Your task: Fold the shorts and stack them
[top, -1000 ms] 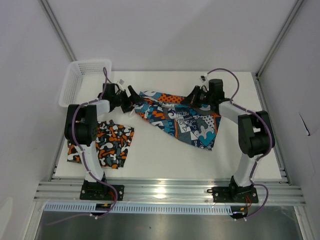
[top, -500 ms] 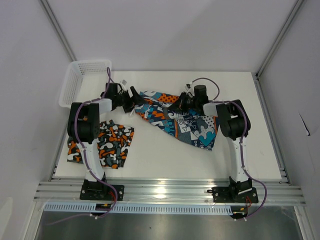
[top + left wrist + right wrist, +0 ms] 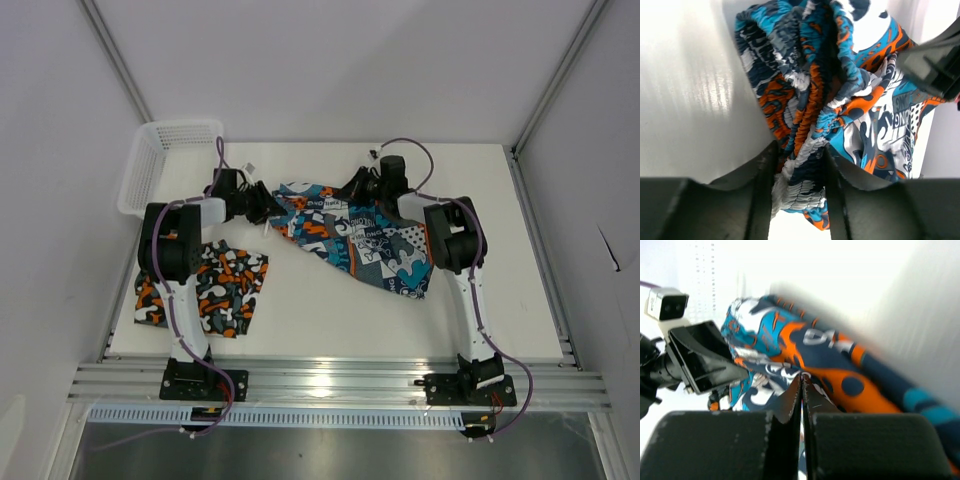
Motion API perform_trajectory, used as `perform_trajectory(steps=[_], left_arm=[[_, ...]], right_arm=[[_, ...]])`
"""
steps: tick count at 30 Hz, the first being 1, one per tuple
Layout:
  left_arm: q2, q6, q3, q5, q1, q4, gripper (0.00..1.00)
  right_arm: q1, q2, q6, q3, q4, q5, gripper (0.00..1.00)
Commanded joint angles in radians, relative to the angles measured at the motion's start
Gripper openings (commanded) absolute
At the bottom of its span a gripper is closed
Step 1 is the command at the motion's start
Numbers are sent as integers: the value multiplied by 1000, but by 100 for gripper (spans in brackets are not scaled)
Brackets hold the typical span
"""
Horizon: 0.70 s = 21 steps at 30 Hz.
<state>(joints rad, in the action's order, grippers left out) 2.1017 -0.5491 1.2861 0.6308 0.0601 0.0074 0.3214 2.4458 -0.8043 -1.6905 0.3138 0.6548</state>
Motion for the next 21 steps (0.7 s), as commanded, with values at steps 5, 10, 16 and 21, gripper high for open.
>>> perform_trajectory(steps=[5,10,16,21], left_arm=[[21,23,45,-6,9,-26,31],[24,26,53,-9,12,-33,24],[14,37,67,-25,24,-63,0],[-26,43,71,-118,59,-156,0]], right_arm=[[-1,87,54,-141,-73,-69,1],[4,104,57,-156,-90,-86,1],[1,49,57,-150,-85,-60,4],[10,-68,108,-141,-149,-21,13]])
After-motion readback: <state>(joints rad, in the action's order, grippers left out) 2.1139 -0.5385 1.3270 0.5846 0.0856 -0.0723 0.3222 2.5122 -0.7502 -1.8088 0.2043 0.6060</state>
